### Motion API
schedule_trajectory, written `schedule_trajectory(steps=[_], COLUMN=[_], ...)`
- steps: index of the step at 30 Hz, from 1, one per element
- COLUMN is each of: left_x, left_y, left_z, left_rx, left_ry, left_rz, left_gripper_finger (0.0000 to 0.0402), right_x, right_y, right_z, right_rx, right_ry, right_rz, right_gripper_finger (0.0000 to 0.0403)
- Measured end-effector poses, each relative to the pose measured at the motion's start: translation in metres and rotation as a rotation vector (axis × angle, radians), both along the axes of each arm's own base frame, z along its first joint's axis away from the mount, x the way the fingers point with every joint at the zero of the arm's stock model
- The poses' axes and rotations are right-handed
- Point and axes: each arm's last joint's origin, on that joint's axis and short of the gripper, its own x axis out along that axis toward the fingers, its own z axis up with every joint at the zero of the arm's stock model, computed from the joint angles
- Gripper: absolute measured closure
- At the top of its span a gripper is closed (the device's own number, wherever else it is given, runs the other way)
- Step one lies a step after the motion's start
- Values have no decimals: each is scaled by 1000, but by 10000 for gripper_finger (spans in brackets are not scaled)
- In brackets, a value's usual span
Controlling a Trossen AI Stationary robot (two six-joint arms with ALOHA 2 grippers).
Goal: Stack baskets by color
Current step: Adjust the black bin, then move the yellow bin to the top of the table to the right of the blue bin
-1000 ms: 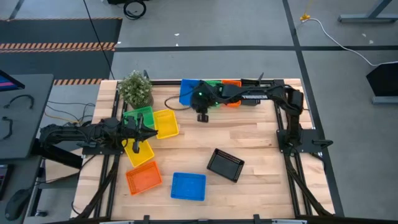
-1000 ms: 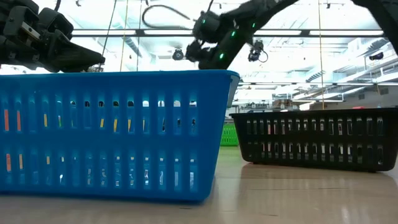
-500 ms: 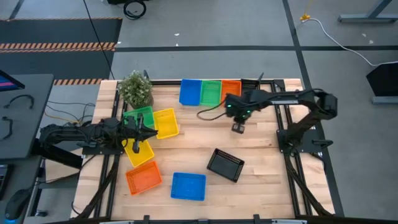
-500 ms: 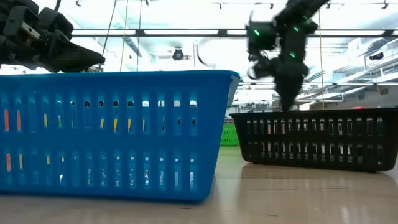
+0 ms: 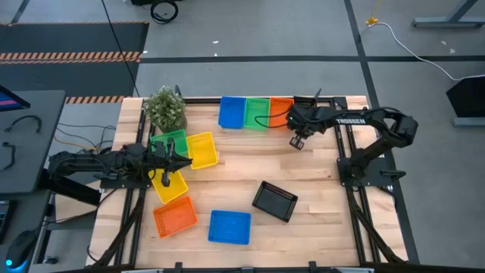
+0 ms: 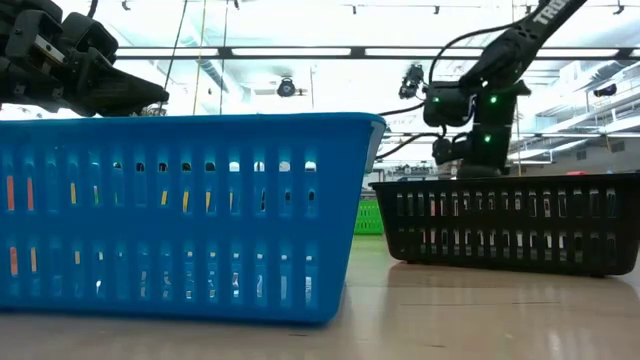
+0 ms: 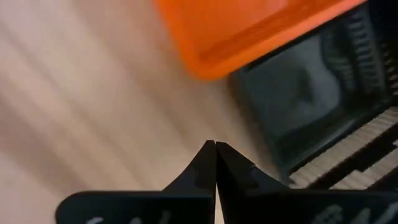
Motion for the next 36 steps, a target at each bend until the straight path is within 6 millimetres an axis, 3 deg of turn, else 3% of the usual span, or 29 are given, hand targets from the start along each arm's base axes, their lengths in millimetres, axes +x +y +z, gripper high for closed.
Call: schedule_trajectory(steps=[8, 13, 18, 24, 29, 36], left_x=[0, 0, 0, 0, 0, 0], left_y=[0, 0, 0, 0, 0, 0], left_z=[0, 0, 0, 0, 0, 0], left_rx=[0, 0, 0, 0, 0, 0], left_ry=[0, 0, 0, 0, 0, 0], left_rz=[0, 0, 0, 0, 0, 0], left_gripper_finger=[365, 371, 368, 363, 368, 369], right_x=[-1, 1, 16, 68, 115, 182], right_y=[-9, 11, 39, 73, 101, 112], right_z=[0, 14, 37, 62, 57, 54], right_rx=[-23, 16, 74, 135, 39, -67], right_ry=[10, -63, -313, -795, -1085, -1072], right_rz=[3, -3, 63, 439, 743, 917], right_gripper_finger=[393, 394, 394, 389, 391, 364])
